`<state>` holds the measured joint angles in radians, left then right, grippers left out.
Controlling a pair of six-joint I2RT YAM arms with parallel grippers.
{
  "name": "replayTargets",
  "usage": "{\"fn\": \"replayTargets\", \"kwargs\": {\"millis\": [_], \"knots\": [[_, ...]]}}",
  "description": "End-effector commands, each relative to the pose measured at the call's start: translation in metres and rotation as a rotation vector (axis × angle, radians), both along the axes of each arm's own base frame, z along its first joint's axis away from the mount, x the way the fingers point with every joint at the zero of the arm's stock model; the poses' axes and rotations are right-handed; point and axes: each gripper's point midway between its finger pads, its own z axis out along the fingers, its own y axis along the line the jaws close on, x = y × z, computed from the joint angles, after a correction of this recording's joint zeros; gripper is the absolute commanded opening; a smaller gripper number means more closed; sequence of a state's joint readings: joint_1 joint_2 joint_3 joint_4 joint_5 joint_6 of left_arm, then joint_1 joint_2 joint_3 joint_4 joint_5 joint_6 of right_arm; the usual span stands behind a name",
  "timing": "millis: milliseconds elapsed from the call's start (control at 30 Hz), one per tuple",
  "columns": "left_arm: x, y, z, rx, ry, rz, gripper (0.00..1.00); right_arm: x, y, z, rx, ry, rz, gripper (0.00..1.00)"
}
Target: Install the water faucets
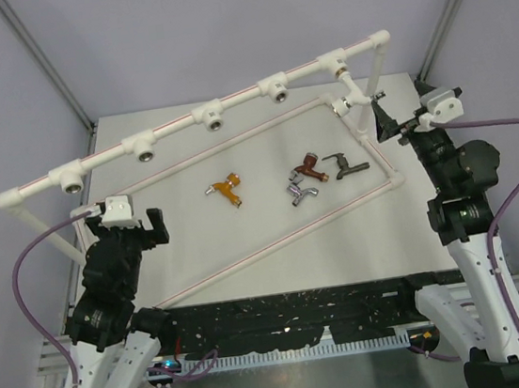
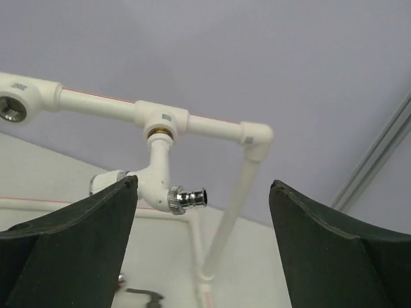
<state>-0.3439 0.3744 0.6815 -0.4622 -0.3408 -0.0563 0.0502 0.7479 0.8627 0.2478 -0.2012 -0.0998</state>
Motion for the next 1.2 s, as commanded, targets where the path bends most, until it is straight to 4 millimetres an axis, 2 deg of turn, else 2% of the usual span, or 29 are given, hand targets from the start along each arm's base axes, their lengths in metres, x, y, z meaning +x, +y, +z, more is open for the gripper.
{"fn": "replayTargets", "kwargs": {"millis": [0,100,267,300,567,633,700,833,1067,1167], "knots": [[0.001,0.001,0.016,-0.001,-0.069,0.007,0.92,-0.012,-0.001,0.019,-0.683,-0.159,-0.100,0.87],[0.001,0.001,0.016,-0.001,-0.072,0.007,0.92,-0.016,0.010,0.025,-0.904,-0.239,-0.098,0.87],[0.000,0.002,0.017,0.001,-0.076,0.006,0.92,-0.009,0.020,0.019,-1.220,-0.272,-0.168,0.87],[0.000,0.001,0.017,0.002,-0.077,0.005,0.92,-0.006,0.028,0.017,-1.257,-0.283,-0.156,0.87],[-0.001,0.001,0.018,-0.002,-0.086,0.002,0.92,0.029,0.033,-0.002,-1.515,-0.252,-0.250,0.87],[-0.001,0.001,0.019,-0.002,-0.086,0.002,0.92,0.039,0.036,-0.005,-1.529,-0.247,-0.254,0.87],[-0.002,0.001,0.018,-0.002,-0.087,0.000,0.92,0.048,0.033,0.001,-1.538,-0.258,-0.319,0.87],[-0.002,0.002,0.019,0.000,-0.089,0.003,0.92,0.067,0.034,-0.012,-1.525,-0.231,-0.347,0.82],[-0.002,0.001,0.018,-0.001,-0.089,0.002,0.92,0.078,0.037,-0.019,-1.332,-0.201,-0.333,0.45],[-0.002,0.001,0.018,-0.001,-0.089,0.000,0.92,0.074,0.045,-0.019,-1.101,-0.181,-0.258,0.34]]}}
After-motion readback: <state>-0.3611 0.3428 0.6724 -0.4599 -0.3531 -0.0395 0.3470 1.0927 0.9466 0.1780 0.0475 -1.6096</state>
